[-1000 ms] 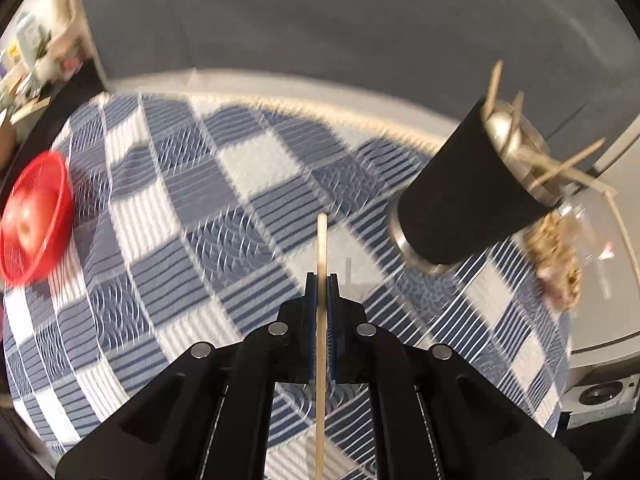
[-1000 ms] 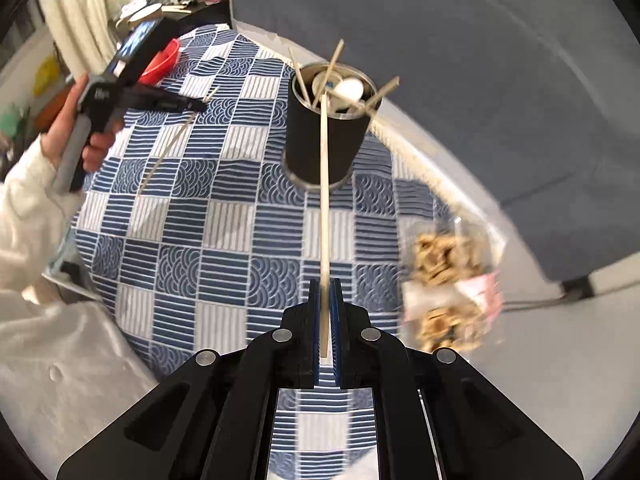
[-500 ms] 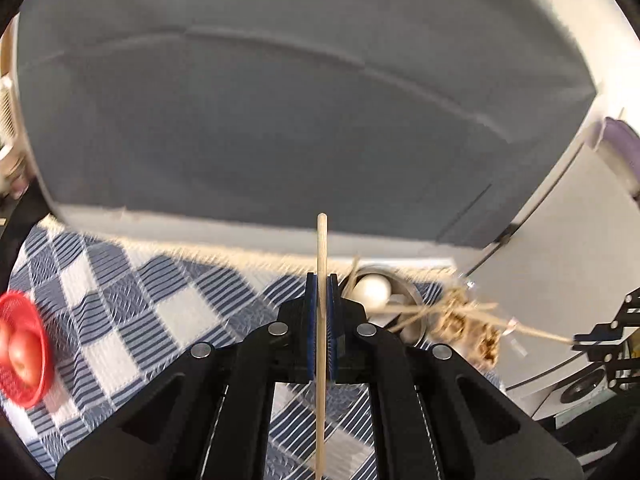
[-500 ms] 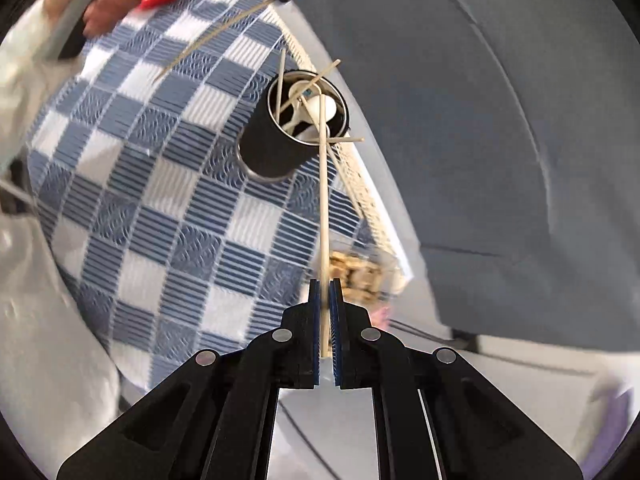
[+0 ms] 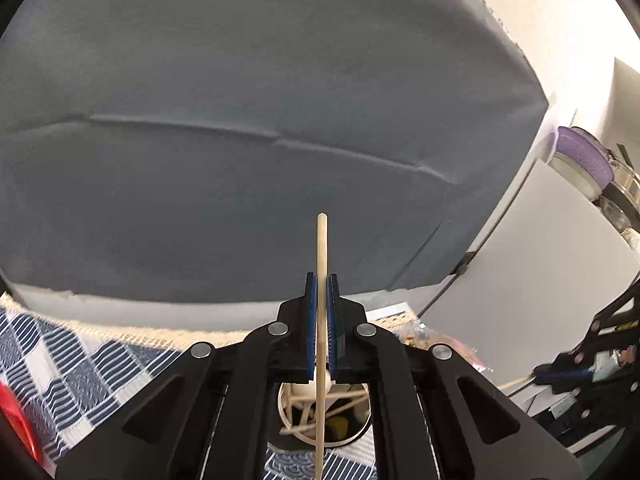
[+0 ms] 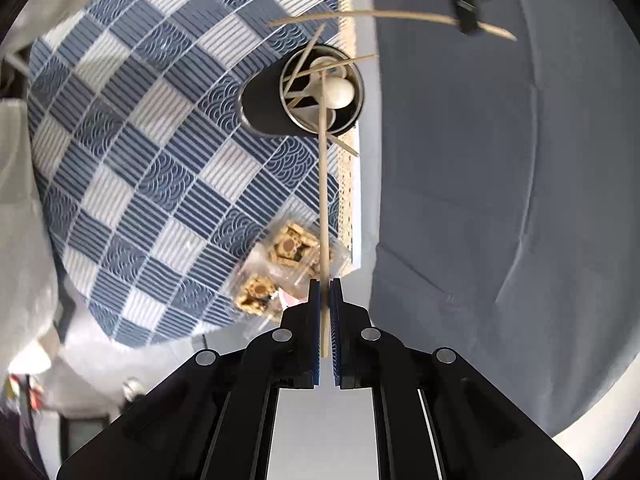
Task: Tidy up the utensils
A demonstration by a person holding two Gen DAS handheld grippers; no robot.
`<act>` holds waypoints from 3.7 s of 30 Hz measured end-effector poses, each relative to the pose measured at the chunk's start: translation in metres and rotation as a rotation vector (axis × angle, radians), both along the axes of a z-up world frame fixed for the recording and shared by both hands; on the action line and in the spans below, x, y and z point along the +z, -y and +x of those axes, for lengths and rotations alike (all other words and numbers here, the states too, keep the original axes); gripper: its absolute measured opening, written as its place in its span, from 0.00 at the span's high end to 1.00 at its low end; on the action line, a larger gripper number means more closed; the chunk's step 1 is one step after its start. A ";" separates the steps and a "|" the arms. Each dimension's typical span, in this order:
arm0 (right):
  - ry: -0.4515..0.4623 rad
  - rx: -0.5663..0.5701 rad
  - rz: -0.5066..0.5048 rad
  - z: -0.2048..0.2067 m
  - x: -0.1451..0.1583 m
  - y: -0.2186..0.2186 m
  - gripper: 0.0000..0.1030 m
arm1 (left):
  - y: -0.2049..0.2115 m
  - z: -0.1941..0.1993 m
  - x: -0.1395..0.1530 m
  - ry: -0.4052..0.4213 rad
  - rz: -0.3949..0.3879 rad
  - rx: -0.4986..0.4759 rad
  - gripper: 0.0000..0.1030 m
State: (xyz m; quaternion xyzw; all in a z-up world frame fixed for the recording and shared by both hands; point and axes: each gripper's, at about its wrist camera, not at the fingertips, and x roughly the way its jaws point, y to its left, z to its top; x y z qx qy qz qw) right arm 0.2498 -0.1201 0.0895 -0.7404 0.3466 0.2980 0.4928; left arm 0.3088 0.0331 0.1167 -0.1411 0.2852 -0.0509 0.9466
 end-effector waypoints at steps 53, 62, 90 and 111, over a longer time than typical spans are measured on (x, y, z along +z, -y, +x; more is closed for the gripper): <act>-0.049 0.245 0.214 -0.004 -0.035 -0.029 0.18 | 0.002 -0.058 -0.068 -0.104 0.081 0.002 0.21; -0.110 0.033 0.621 -0.012 -0.023 0.015 0.17 | 0.028 -0.101 -0.073 -0.165 0.170 0.100 0.06; -0.229 -0.812 1.218 -0.086 -0.104 0.182 0.10 | 0.109 -0.220 -0.097 -0.286 0.313 0.264 0.06; -0.242 -0.812 1.205 -0.108 -0.112 0.178 0.09 | 0.144 -0.252 -0.107 -0.368 0.273 0.294 0.06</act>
